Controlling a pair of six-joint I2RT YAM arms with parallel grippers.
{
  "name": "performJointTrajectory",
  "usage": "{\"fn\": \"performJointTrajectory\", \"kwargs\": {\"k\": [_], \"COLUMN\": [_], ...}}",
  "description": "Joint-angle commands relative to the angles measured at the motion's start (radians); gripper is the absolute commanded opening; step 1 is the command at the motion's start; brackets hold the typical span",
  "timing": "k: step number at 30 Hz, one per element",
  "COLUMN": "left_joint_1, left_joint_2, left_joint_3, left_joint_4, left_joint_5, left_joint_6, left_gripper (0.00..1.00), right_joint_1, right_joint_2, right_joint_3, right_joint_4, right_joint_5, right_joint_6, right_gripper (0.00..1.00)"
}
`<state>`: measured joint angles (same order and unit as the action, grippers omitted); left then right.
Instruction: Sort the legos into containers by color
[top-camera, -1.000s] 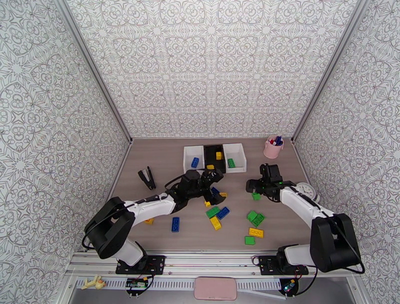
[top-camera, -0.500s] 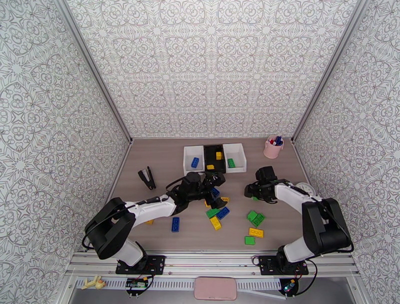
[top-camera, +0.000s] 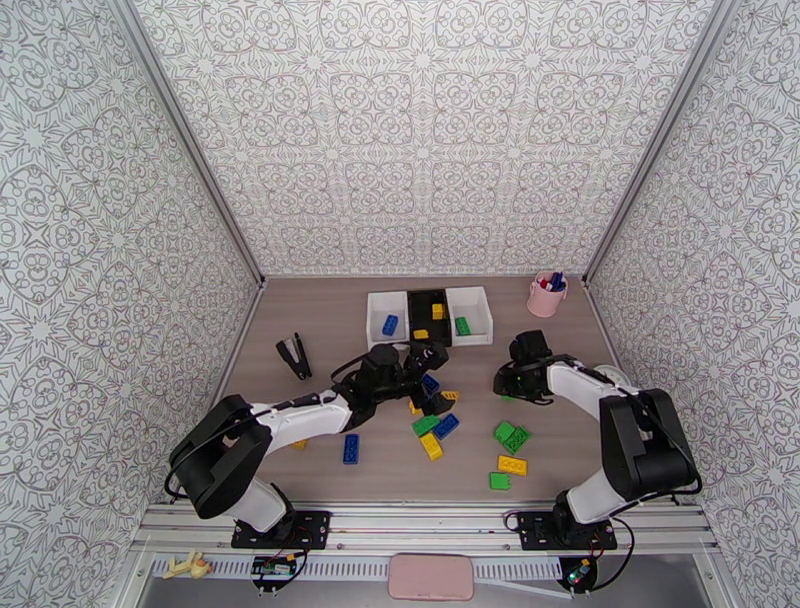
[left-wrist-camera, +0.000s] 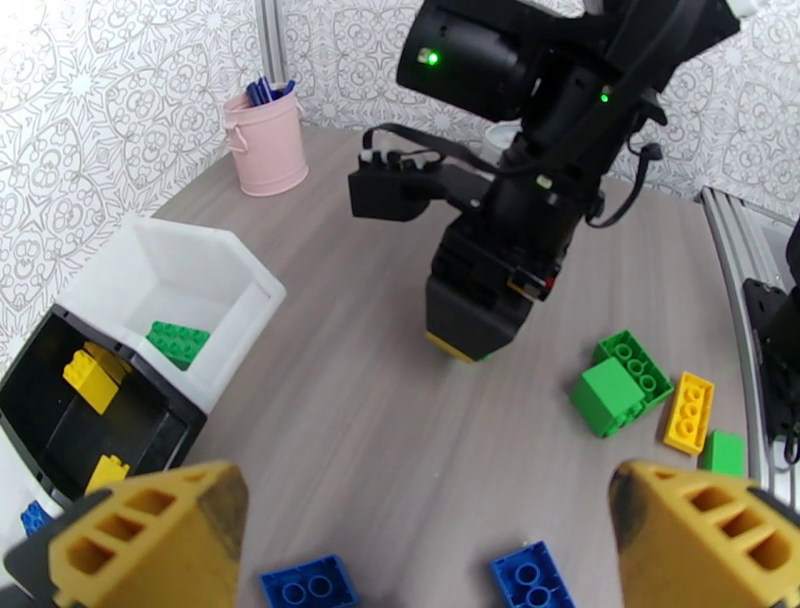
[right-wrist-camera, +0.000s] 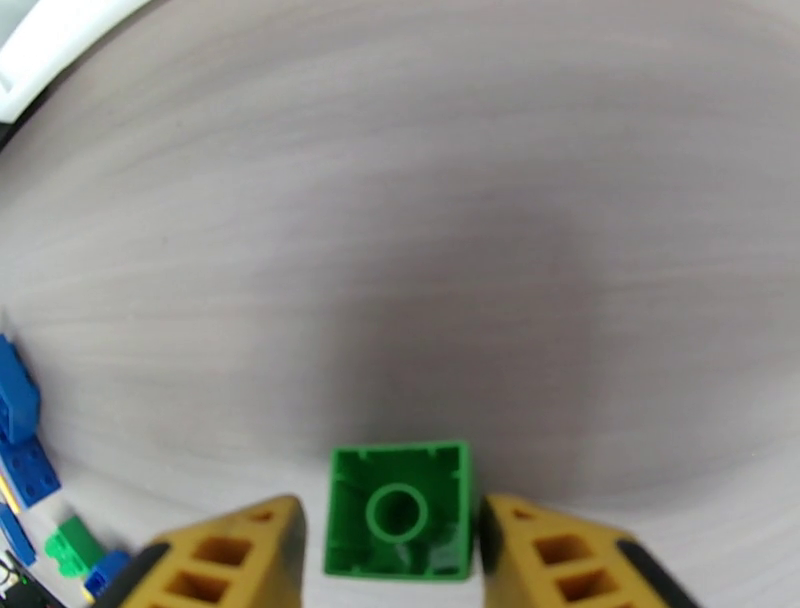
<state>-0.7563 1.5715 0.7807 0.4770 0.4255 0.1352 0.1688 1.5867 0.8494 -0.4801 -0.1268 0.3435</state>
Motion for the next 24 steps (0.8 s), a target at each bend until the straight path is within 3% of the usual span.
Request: {"fn": "performJointTrajectory", "kwargs": {"k": [1,12,17,24], "left_joint_1": [0.011,0.028,0.032,0.032], "left_joint_2": [-0.015,-0.028,-0.055,-0.127], "left_joint_3": [-0.018,-0.033,-0.053,-0.093], "left_joint_4": [0.043,0.065,0.063,0.016], "left_joint_5": [0.007,0.008,-0.009,-0.078], "left_joint_6": [-0.021,-0.055,-0.070,-0.091], "left_gripper": [1.00,1.00,1.00,1.00], "right_joint_1": [-0.004,-0.003,0.013,0.111], "right_joint_2": [0.018,-0.050,-0.090,-0.129], "right_joint_3": [0.031,0.021,0.035,0.082], "right_joint_4": [-0.013,0.001,0.000,0.103], "right_joint_5": [0.026,0.095,0.111,0.181], "right_joint_6": [-0.003,0.005,-0.017,-0.037], "right_gripper": [0.46,0.27,0.26,0.26]}}
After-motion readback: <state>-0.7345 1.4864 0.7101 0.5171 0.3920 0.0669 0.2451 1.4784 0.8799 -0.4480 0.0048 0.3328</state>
